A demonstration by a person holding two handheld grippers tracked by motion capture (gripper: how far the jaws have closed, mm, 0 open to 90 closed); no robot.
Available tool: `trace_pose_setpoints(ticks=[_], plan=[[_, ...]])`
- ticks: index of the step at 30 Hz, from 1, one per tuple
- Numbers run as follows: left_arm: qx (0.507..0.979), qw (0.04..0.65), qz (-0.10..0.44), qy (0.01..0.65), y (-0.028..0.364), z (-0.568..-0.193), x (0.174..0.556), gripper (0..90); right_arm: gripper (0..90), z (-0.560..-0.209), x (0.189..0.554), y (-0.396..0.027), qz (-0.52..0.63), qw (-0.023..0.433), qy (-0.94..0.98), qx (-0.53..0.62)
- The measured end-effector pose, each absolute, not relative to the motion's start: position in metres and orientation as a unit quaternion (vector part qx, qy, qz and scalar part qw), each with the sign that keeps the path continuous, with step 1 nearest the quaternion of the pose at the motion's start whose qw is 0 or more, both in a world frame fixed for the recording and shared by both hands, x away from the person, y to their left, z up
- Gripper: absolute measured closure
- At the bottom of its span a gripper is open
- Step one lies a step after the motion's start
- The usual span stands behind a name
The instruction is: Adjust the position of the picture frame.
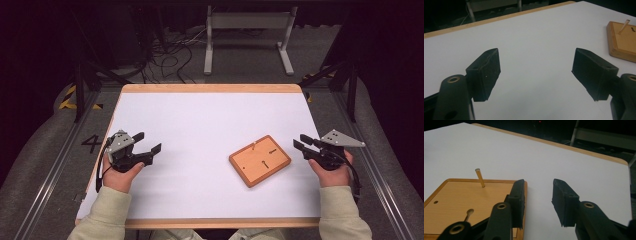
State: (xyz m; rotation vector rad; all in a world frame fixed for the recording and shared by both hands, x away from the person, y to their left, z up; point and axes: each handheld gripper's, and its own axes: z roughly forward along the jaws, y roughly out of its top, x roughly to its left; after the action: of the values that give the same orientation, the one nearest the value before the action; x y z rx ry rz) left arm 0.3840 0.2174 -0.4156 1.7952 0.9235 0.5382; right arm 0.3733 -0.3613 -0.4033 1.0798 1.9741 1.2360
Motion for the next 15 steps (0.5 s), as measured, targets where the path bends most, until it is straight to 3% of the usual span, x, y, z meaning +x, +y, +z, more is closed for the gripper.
trace_pose_setpoints(ticks=[15], plan=[[0.742,0.508,0.220,0.378,0.2132,-0.4132,0.3851,23.0,62.7,-0.3971,0.3681,-0.3643,0.468,0.298,0.733,0.393]])
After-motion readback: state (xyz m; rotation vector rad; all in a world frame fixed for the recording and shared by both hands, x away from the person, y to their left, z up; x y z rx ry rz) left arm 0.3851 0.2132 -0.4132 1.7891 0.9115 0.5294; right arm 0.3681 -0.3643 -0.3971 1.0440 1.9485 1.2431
